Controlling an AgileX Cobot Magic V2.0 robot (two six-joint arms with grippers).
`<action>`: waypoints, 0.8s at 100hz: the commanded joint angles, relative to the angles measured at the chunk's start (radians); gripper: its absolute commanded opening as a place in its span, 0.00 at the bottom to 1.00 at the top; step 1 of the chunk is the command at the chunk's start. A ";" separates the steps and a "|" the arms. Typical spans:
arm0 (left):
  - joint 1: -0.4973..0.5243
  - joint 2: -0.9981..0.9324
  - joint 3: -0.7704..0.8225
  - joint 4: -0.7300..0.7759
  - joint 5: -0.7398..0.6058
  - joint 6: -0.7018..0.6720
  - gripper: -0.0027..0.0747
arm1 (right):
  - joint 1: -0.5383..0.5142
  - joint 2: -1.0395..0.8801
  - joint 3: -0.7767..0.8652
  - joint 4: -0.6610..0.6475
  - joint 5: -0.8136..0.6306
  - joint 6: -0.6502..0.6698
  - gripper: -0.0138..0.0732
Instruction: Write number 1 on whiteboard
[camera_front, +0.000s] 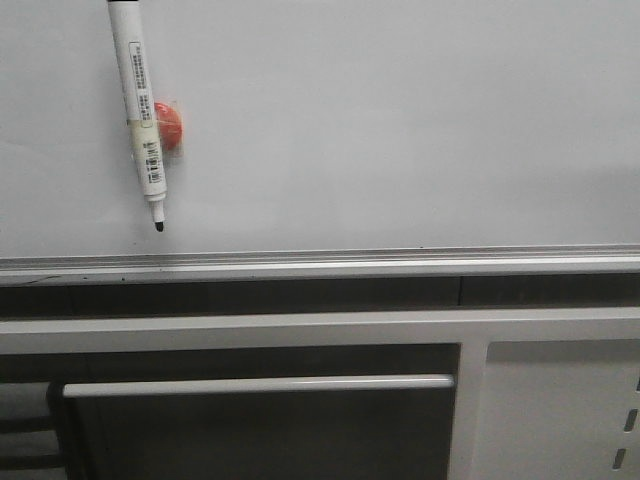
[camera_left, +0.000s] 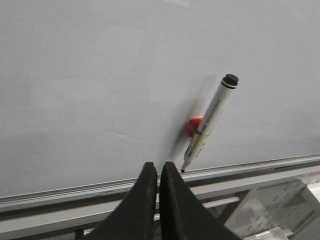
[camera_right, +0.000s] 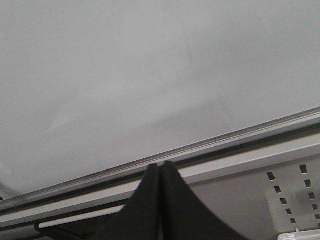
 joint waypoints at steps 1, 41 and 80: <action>-0.001 0.069 -0.037 -0.212 -0.005 0.177 0.03 | -0.010 0.025 -0.054 0.004 -0.039 -0.035 0.14; -0.001 0.291 -0.037 -0.663 0.198 0.658 0.48 | -0.010 0.025 -0.064 0.008 -0.047 -0.035 0.64; -0.120 0.529 -0.152 -0.728 0.172 0.829 0.44 | -0.010 0.025 -0.064 0.018 -0.056 -0.035 0.64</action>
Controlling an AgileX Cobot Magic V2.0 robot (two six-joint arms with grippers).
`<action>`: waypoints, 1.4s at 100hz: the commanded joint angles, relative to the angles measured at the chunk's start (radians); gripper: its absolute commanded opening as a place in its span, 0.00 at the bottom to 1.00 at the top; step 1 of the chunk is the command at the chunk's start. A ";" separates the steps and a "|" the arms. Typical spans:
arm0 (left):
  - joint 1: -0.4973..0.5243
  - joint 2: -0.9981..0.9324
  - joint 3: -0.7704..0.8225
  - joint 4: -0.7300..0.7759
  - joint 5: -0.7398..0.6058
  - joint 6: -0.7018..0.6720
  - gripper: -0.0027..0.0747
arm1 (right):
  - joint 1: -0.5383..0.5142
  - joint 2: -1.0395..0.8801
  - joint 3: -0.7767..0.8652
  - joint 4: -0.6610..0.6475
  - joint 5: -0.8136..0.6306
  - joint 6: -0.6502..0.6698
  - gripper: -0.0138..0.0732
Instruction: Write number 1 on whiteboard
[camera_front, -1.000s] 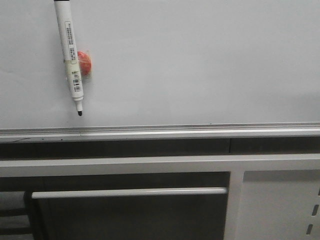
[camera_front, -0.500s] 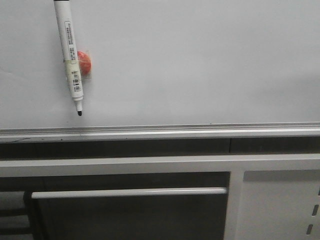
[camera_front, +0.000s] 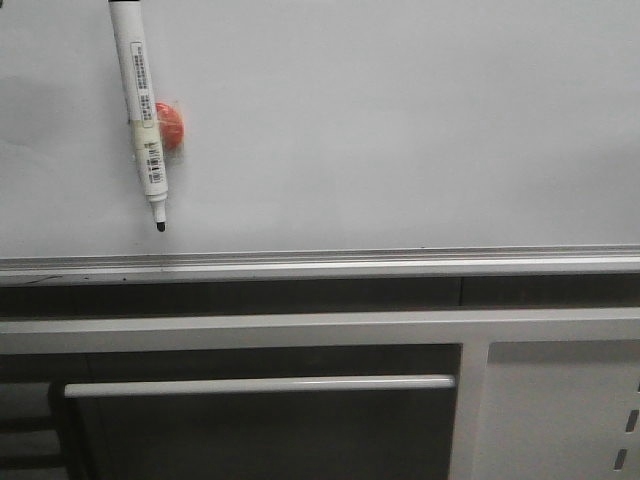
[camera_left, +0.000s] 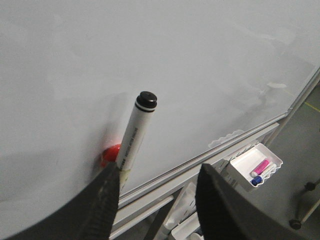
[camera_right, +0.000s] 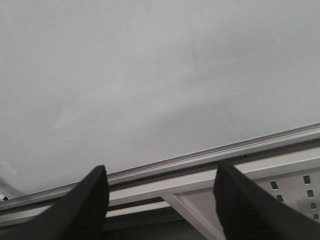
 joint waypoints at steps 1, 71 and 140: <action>-0.070 0.047 -0.074 -0.046 -0.047 0.024 0.44 | -0.010 0.015 -0.035 0.017 -0.066 -0.012 0.64; -0.682 0.299 -0.244 0.028 -0.962 0.024 0.44 | -0.010 0.015 -0.035 0.017 -0.073 -0.012 0.64; -0.682 0.337 -0.262 0.040 -0.975 0.024 0.08 | -0.010 0.015 -0.035 0.017 -0.096 -0.012 0.64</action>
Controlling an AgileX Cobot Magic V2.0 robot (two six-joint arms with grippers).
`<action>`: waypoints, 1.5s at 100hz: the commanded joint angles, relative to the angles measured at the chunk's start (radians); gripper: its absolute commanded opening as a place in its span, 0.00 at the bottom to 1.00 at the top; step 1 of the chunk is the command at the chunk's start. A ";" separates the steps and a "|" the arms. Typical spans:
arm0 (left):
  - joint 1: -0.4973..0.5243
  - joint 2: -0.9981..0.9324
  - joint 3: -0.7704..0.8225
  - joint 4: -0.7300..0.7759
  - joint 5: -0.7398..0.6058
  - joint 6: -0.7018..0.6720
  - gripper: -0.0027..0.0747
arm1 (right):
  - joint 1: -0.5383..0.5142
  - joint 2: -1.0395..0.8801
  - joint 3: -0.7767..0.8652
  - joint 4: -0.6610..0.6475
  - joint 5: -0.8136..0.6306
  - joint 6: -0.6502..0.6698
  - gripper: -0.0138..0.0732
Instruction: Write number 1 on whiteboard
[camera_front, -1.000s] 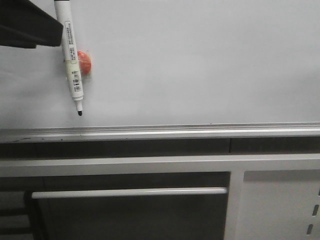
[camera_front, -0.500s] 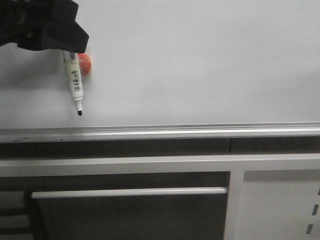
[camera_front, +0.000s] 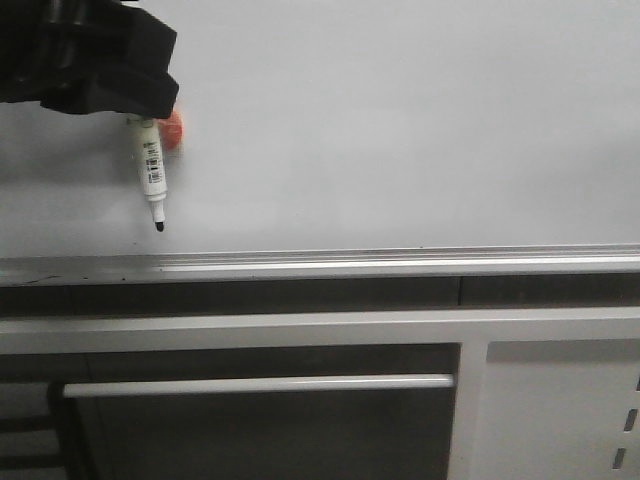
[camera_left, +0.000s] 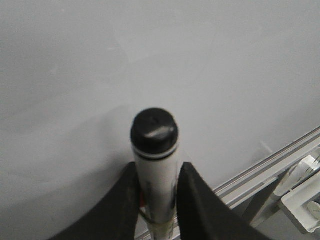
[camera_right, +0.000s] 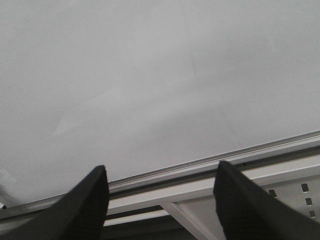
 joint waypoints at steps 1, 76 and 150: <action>-0.003 -0.017 -0.035 0.015 -0.003 0.001 0.06 | -0.010 0.015 -0.035 0.016 -0.069 -0.010 0.64; -0.027 0.030 -0.035 0.176 0.583 0.010 0.01 | -0.010 0.024 -0.067 0.248 0.201 -0.214 0.64; -0.210 0.141 -0.265 0.755 0.693 -0.315 0.01 | 0.046 0.408 -0.452 0.445 0.737 -0.681 0.64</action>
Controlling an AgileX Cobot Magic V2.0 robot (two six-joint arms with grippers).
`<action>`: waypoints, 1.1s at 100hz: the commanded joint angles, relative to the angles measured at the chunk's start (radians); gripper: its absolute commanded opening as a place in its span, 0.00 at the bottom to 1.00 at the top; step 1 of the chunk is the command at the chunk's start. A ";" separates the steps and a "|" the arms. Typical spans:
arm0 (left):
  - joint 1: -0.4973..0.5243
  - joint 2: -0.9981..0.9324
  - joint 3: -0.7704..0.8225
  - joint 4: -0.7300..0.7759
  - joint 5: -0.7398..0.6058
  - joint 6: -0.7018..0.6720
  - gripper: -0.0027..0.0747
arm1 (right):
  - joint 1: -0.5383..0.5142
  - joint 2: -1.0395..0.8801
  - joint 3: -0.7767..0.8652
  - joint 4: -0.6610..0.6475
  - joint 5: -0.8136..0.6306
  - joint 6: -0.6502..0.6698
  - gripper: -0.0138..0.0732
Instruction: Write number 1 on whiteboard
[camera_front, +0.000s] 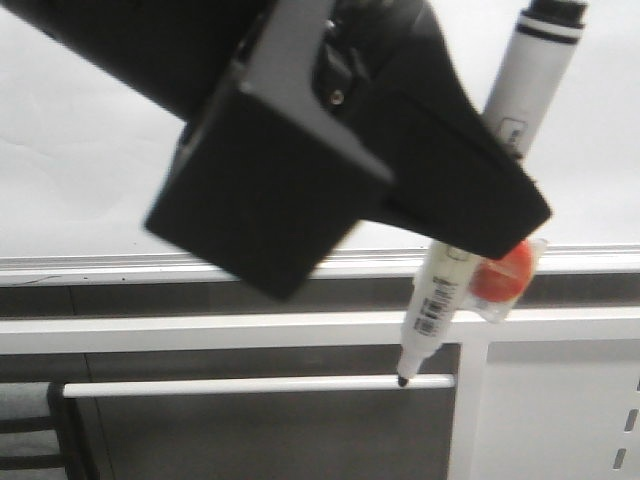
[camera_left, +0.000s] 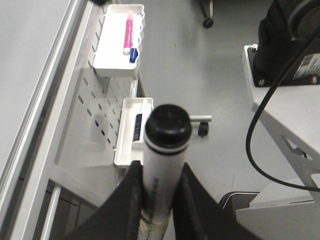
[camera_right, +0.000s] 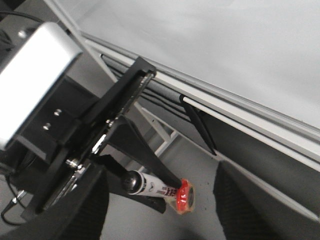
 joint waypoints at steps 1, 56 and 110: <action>-0.009 -0.021 -0.053 0.078 0.004 -0.103 0.01 | 0.018 0.055 -0.082 0.016 0.042 -0.013 0.64; -0.009 0.046 -0.245 0.515 0.202 -0.498 0.01 | 0.257 0.229 -0.251 -0.212 0.072 0.048 0.57; -0.009 0.099 -0.327 0.552 0.283 -0.504 0.01 | 0.318 0.298 -0.253 -0.228 0.012 0.048 0.56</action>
